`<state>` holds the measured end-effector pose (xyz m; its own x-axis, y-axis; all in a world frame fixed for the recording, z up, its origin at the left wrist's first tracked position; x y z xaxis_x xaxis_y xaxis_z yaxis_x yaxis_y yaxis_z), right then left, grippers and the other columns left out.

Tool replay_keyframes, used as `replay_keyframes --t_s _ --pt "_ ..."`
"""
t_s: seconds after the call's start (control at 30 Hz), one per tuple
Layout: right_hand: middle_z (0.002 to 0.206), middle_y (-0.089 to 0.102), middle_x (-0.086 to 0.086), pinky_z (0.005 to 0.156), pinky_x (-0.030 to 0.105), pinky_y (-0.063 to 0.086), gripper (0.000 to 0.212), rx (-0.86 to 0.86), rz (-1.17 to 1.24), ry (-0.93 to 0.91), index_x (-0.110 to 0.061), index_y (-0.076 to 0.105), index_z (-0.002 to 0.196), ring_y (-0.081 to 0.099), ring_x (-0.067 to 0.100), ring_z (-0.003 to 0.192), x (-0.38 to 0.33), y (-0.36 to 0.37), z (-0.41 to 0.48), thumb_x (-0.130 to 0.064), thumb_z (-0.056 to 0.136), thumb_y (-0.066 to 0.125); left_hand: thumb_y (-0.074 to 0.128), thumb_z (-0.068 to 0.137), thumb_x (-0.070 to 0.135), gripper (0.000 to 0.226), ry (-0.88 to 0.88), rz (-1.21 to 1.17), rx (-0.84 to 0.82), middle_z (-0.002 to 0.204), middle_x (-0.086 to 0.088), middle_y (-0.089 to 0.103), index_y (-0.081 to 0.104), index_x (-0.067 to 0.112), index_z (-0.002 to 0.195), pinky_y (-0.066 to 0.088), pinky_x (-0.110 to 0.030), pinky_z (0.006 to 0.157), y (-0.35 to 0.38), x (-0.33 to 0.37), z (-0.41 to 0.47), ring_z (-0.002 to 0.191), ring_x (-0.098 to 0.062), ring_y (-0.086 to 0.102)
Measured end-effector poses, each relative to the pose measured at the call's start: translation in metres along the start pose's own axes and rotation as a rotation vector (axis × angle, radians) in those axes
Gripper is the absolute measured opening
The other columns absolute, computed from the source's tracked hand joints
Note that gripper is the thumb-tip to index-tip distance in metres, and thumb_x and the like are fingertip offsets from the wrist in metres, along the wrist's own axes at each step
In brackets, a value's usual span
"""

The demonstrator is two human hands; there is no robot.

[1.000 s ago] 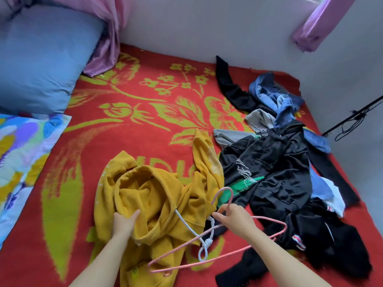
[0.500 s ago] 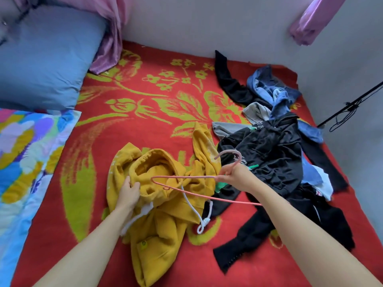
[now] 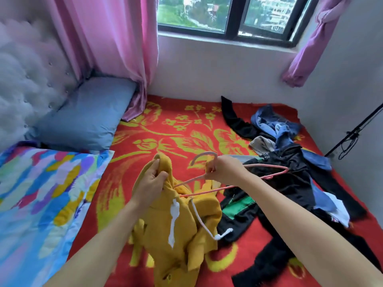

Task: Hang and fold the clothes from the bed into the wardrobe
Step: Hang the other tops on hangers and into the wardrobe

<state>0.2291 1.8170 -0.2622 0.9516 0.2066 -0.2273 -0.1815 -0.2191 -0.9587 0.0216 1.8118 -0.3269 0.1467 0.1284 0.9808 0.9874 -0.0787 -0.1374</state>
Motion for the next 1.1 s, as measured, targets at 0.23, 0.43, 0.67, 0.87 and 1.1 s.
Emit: replay_keyframes --t_s 0.23,0.43,0.67,0.87,1.1 --pt "0.037 0.037 -0.013 0.044 0.016 0.027 0.031 0.141 0.711 0.005 -0.008 0.057 0.056 0.032 0.003 0.039 -0.014 -0.004 0.001 -0.017 0.082 0.072 0.047 0.095 0.004 0.028 0.247 -0.016 -0.216 0.083 0.003 0.054 0.05 0.012 0.121 0.047 -0.012 0.058 0.009 0.113 -0.032 0.063 0.003 0.057" --pt "0.04 0.032 -0.005 0.036 0.014 0.022 0.044 0.295 1.282 0.057 -0.004 0.065 0.055 0.023 0.006 0.035 0.012 0.008 -0.023 -0.043 0.05 0.084 0.054 0.08 0.038 0.033 0.489 0.339 0.215 0.089 0.0 0.068 0.069 0.014 0.097 0.046 -0.017 0.069 -0.073 0.136 -0.04 0.077 -0.005 0.062" --pt "0.041 0.034 -0.003 0.036 0.014 0.02 0.062 0.332 1.354 0.046 -0.008 0.07 0.052 0.025 0.005 0.036 0.024 -0.003 -0.035 -0.062 0.026 0.087 0.04 0.1 0.021 0.035 0.056 0.287 -0.183 0.138 0.01 0.045 0.038 0.026 0.134 0.036 -0.011 0.092 -0.103 0.057 0.009 0.118 0.003 0.047" --pt "0.04 0.03 -0.005 0.035 0.012 0.019 0.075 0.406 1.343 0.041 0.004 0.062 0.06 0.022 0.005 0.036 0.042 -0.031 -0.057 -0.058 0.027 0.089 0.043 0.1 0.02 0.024 -0.141 0.369 -0.553 0.116 0.011 0.057 0.045 0.03 0.121 0.047 -0.029 0.093 -0.071 0.057 0.014 0.104 -0.006 0.056" --pt "0.042 0.033 -0.006 0.038 0.016 0.012 0.058 0.485 1.366 0.098 -0.009 0.069 0.054 0.025 0.004 0.036 0.075 -0.042 -0.094 -0.058 0.03 0.089 0.049 0.096 0.009 0.021 0.139 0.161 -0.389 0.074 0.005 0.064 0.067 0.019 0.094 0.045 -0.023 0.066 -0.068 0.092 0.032 0.071 -0.015 0.052"
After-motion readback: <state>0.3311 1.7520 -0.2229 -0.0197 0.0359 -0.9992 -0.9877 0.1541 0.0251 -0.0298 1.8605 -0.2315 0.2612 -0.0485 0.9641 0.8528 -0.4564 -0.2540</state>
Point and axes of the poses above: each hand's wrist, its own z-axis towards the middle knuckle, its own y-axis out of the palm, x = y × z, the point moved 3 cm from there along z, towards the middle knuckle
